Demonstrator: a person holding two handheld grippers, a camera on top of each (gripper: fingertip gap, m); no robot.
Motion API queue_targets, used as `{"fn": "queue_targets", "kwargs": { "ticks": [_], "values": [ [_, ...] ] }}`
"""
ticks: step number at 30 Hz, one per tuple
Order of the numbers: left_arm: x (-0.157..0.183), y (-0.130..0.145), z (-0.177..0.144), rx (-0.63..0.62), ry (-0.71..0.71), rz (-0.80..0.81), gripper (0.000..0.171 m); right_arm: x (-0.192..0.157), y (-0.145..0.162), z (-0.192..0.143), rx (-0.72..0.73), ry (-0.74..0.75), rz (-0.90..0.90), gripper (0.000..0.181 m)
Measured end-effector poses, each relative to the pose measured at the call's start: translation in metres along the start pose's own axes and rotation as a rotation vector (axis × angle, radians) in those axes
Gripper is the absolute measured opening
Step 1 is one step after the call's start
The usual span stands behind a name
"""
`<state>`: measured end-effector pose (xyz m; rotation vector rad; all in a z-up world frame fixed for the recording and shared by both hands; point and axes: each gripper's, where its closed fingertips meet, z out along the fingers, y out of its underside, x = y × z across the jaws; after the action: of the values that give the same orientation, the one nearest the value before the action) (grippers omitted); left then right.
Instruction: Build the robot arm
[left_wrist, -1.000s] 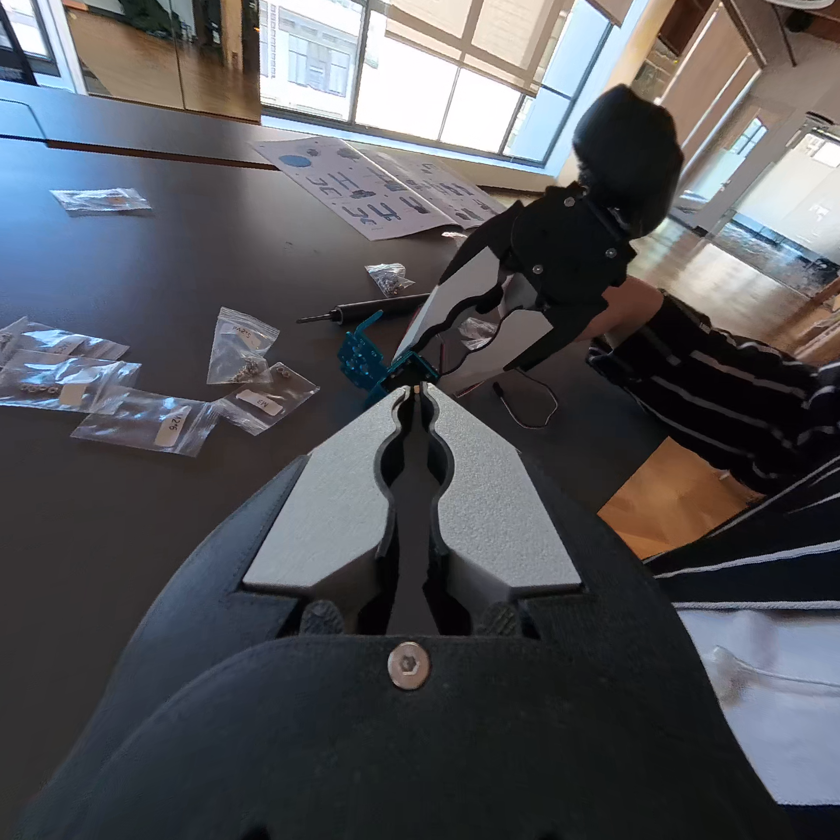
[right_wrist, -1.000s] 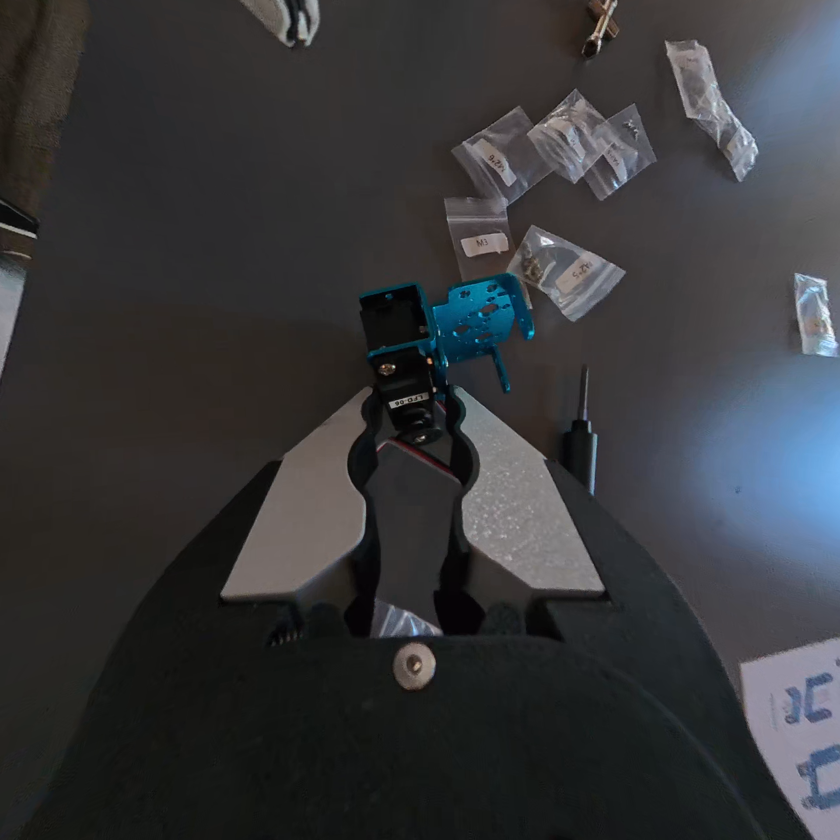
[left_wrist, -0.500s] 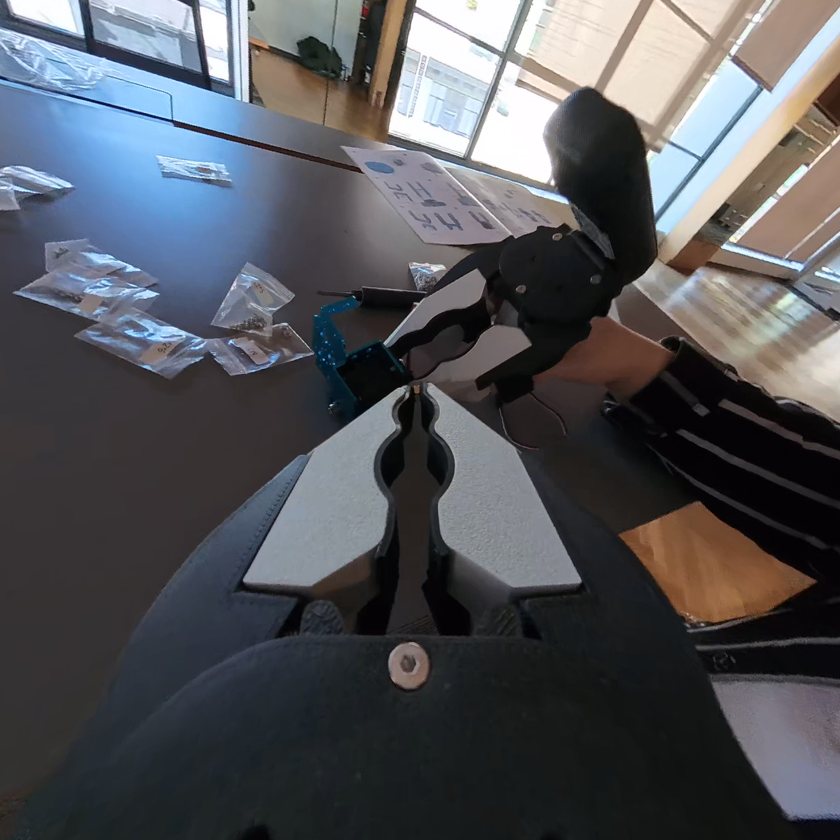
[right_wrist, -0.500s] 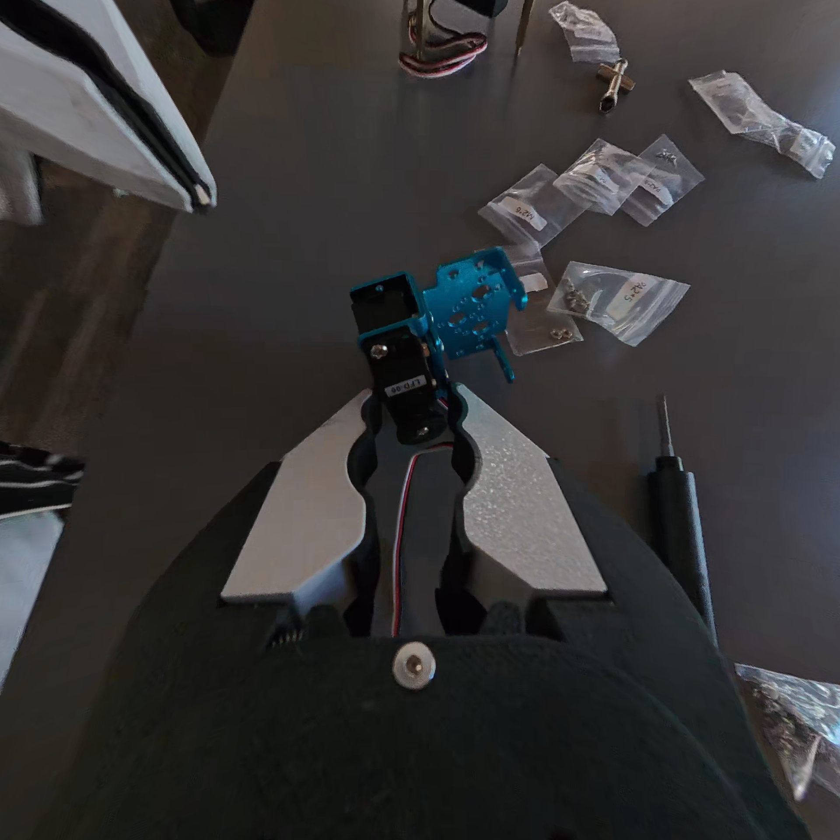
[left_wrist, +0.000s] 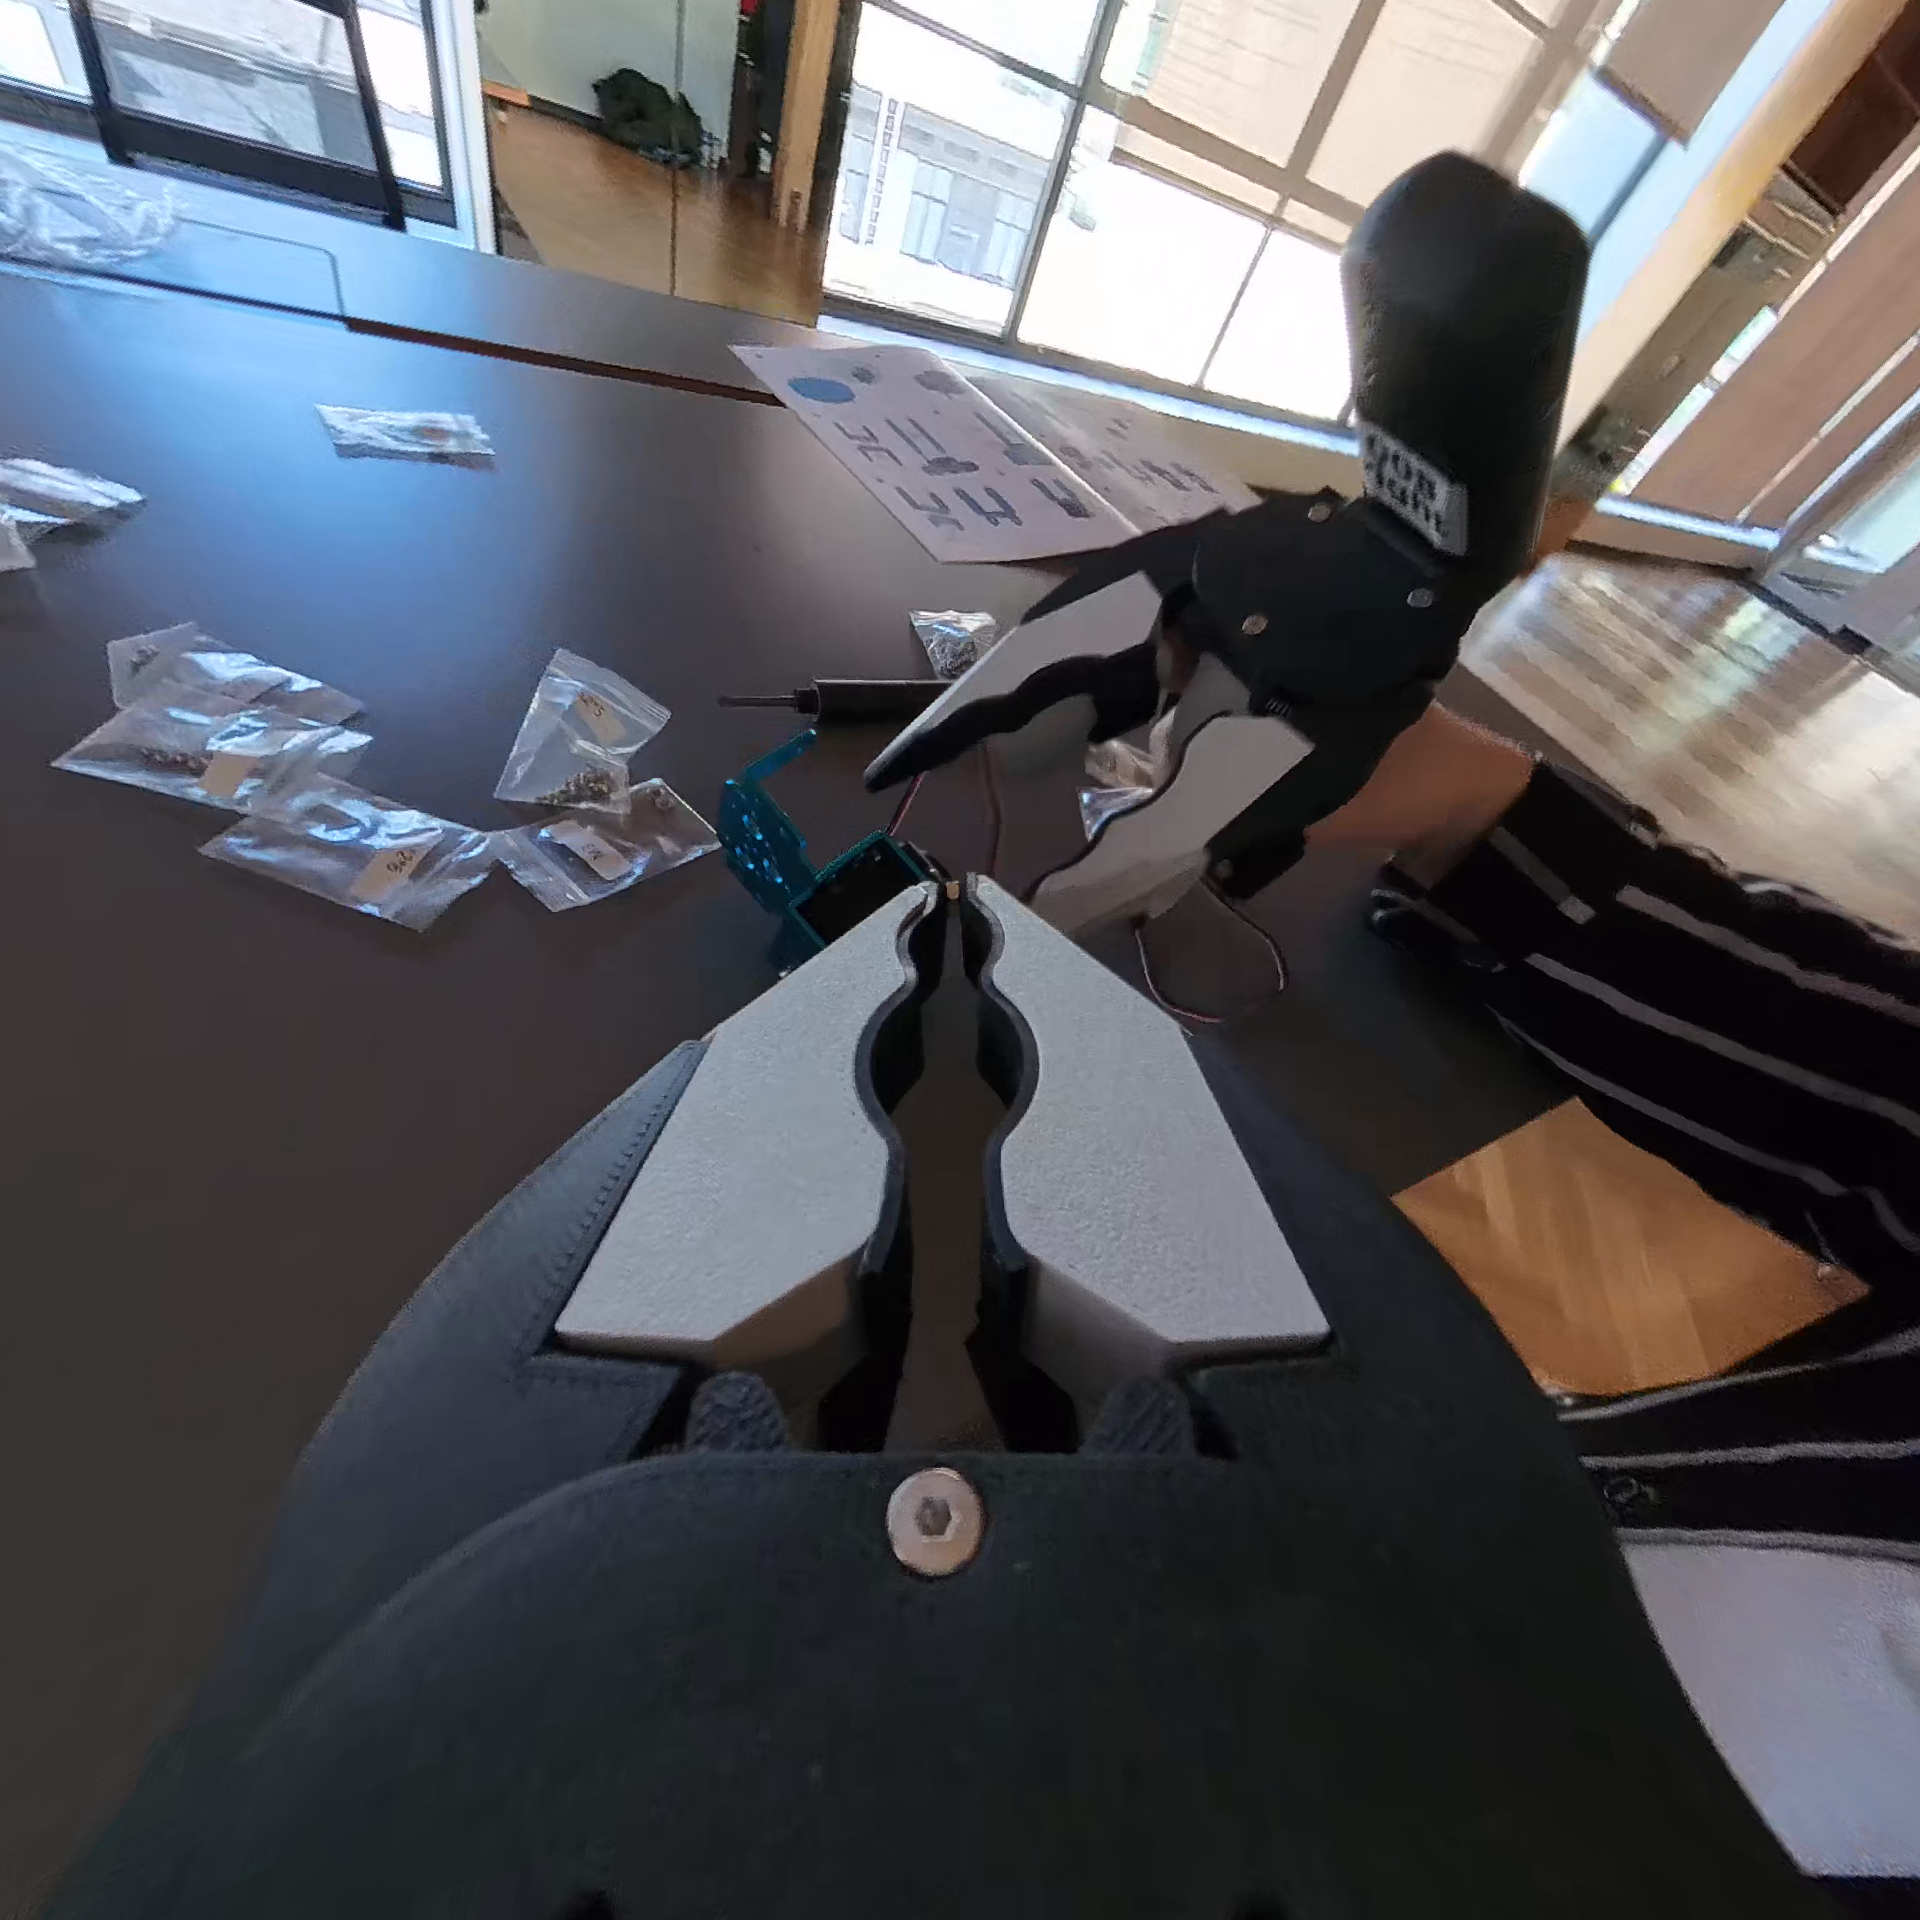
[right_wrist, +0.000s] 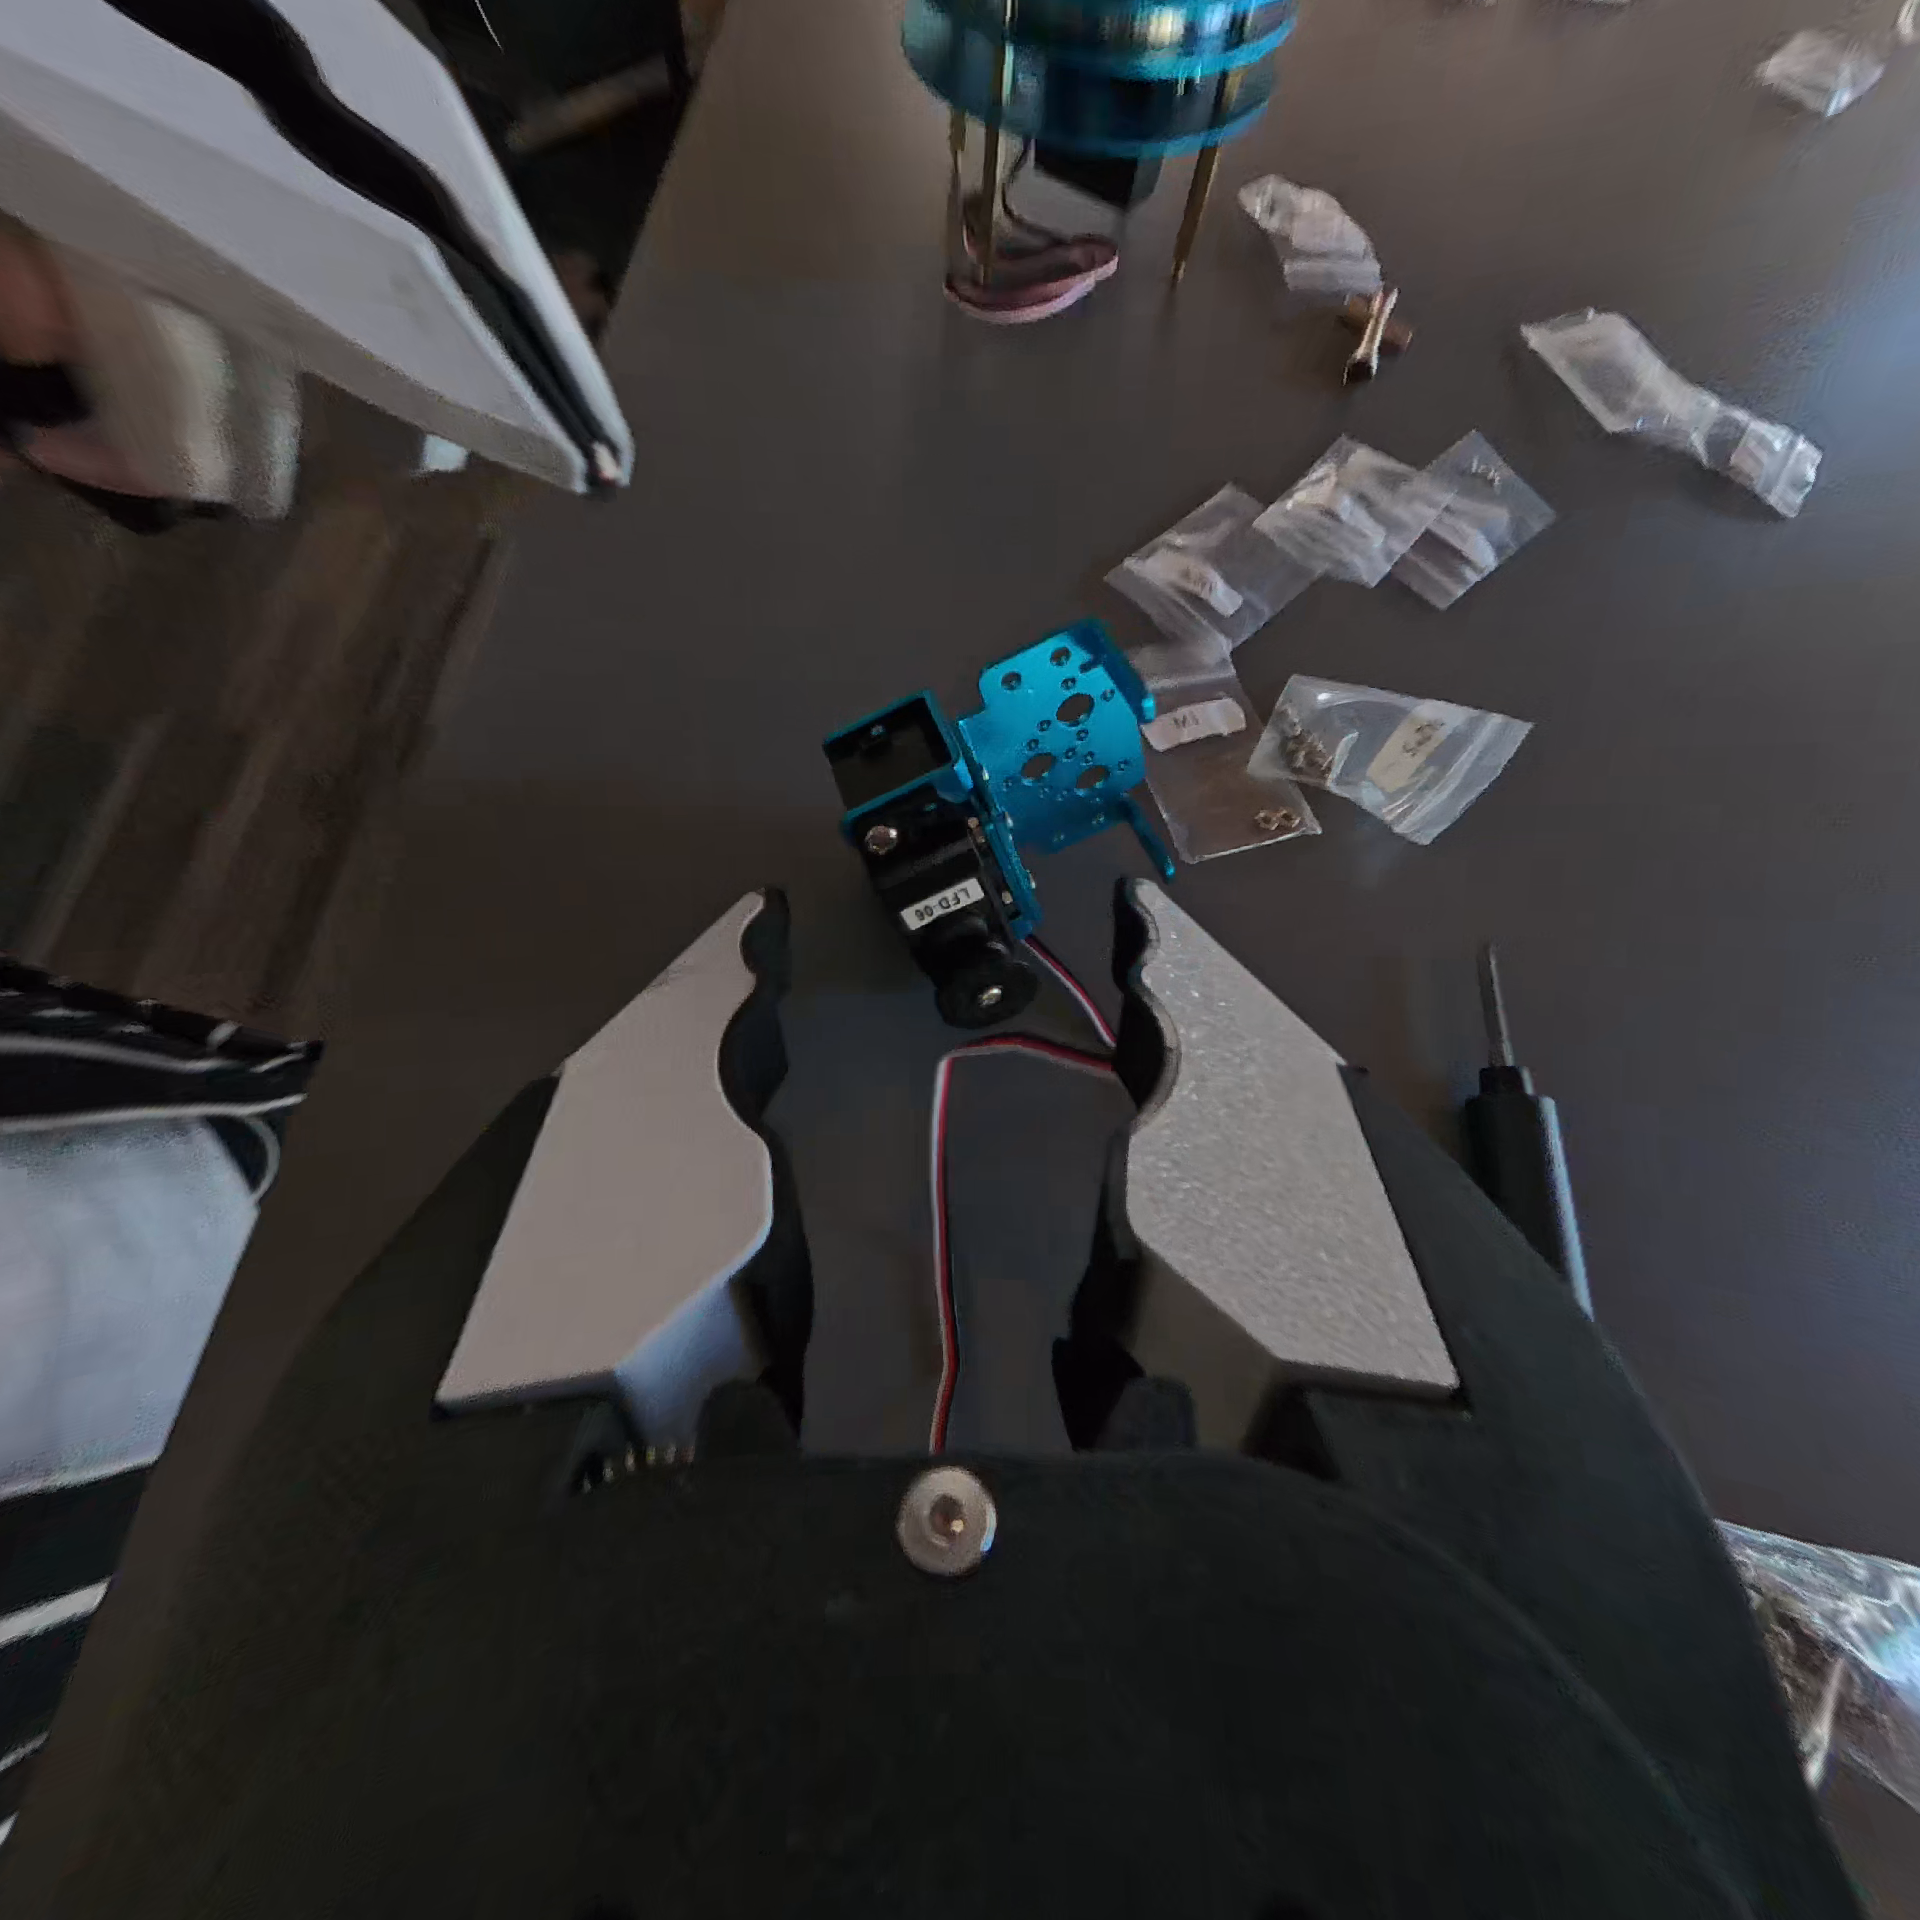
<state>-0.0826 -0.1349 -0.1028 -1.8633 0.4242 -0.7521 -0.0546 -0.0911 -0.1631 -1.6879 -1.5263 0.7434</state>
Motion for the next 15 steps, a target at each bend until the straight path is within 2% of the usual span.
{"fn": "queue_targets", "kwargs": {
  "ticks": [4, 7, 9, 12, 15],
  "values": [
    [-0.008, 0.000, -0.002, -0.033, 0.037, 0.111, 0.000, 0.003, -0.010, -0.025, 0.049, 0.012, -0.079, 0.057],
    [-0.008, 0.003, 0.004, -0.045, 0.118, 0.176, 0.000, -0.005, -0.014, -0.035, 0.101, 0.009, -0.126, 0.039],
    [-0.009, 0.012, 0.013, -0.091, 0.156, 0.232, 0.000, -0.010, -0.019, -0.037, 0.183, -0.001, -0.087, 0.028],
    [-0.010, 0.026, 0.024, -0.148, 0.181, 0.345, 0.000, -0.013, -0.021, -0.032, 0.233, 0.003, -0.054, 0.027],
    [-0.007, 0.032, 0.033, -0.132, 0.183, 0.482, 0.000, -0.015, -0.016, -0.024, 0.200, 0.024, -0.095, 0.027]
  ]
}}
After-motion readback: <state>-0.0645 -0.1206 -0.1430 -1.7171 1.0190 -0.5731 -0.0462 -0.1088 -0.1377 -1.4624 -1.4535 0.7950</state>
